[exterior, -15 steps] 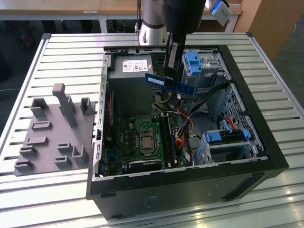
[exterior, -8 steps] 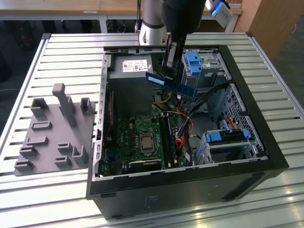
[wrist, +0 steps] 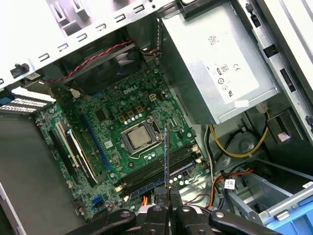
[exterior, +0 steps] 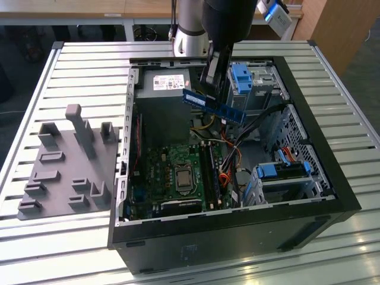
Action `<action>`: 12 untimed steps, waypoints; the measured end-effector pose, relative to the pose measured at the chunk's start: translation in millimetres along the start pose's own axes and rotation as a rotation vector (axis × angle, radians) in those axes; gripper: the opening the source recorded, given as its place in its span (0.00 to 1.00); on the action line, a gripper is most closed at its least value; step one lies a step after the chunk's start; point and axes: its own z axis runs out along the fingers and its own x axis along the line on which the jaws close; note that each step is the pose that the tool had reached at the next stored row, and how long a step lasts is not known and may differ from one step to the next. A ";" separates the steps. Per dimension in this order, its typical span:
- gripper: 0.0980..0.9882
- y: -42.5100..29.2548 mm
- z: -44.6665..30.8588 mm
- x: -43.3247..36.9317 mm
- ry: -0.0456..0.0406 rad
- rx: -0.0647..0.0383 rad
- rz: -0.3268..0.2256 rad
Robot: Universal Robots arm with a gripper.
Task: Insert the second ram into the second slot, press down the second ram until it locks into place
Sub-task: 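Press down the second ram until it locks into place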
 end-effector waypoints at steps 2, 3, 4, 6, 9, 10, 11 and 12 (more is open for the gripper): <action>0.04 0.0 0.0 0.0 -0.0002 0.000 0.013; 0.04 0.0 0.0 0.0 -0.0002 0.000 0.020; 0.04 0.0 0.0 0.0 -0.0004 0.001 0.026; 0.04 0.0 0.0 0.0 -0.0006 0.001 0.039; 0.04 0.0 0.0 0.0 -0.0006 0.001 0.059; 0.04 0.0 0.0 0.0 -0.0008 0.001 0.065; 0.04 0.0 0.0 0.0 -0.0008 0.001 0.071; 0.04 0.0 0.0 0.0 -0.0009 0.002 0.077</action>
